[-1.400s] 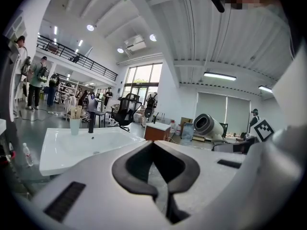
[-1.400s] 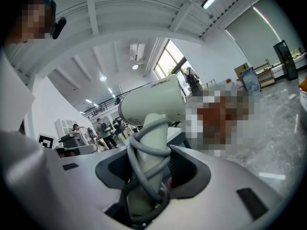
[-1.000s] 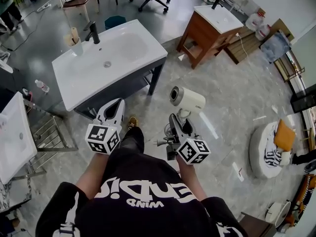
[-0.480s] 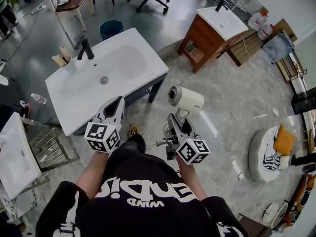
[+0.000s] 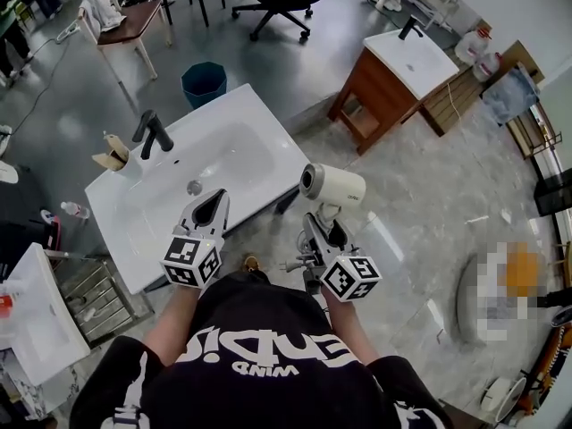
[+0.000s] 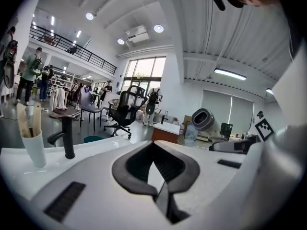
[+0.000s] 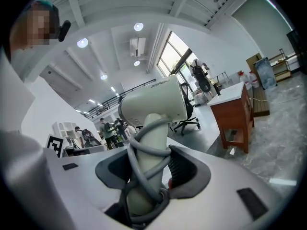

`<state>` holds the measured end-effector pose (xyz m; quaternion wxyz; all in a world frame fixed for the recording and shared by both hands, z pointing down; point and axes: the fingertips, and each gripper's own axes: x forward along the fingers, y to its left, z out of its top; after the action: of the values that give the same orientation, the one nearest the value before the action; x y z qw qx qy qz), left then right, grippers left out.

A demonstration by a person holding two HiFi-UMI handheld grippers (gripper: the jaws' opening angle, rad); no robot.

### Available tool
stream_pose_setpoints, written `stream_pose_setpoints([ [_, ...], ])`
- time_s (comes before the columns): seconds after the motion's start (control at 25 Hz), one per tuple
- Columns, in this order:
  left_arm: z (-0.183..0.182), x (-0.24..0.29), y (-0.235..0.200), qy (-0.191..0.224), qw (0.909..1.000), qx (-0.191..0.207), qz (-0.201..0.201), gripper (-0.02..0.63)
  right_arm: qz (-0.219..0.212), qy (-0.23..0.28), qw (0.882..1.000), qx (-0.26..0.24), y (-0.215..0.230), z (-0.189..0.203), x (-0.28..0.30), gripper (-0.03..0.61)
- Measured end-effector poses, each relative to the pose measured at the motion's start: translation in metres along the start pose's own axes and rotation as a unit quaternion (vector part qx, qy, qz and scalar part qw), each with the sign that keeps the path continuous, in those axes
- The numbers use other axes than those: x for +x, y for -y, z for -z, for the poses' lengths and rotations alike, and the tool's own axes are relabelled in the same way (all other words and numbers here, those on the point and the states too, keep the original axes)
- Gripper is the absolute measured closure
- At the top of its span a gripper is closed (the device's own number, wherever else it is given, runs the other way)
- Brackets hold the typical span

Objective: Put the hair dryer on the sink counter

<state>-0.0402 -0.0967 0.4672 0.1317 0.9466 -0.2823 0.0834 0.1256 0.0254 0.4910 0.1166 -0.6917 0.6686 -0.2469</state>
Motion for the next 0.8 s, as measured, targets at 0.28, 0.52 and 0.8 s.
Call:
stream_pose_setpoints([
  [0.28,-0.015,0.028,-0.019,0.002,1.0000,-0.006,-0.004,0.606,-0.007,-0.018,1.000,0.001,0.009,-0.011,0.039,0.364],
  [0.52,-0.022,0.051,-0.032,-0.001,0.9998,-0.015,-0.014,0.606,-0.023,-0.033,0.999,-0.009,0.017,-0.030,0.073,0.364],
  [0.8,-0.035,0.078,-0.056,0.004,0.9987,-0.018,-0.047,0.606,-0.058,-0.062,0.996,-0.027,0.022,-0.041,0.124,0.364],
])
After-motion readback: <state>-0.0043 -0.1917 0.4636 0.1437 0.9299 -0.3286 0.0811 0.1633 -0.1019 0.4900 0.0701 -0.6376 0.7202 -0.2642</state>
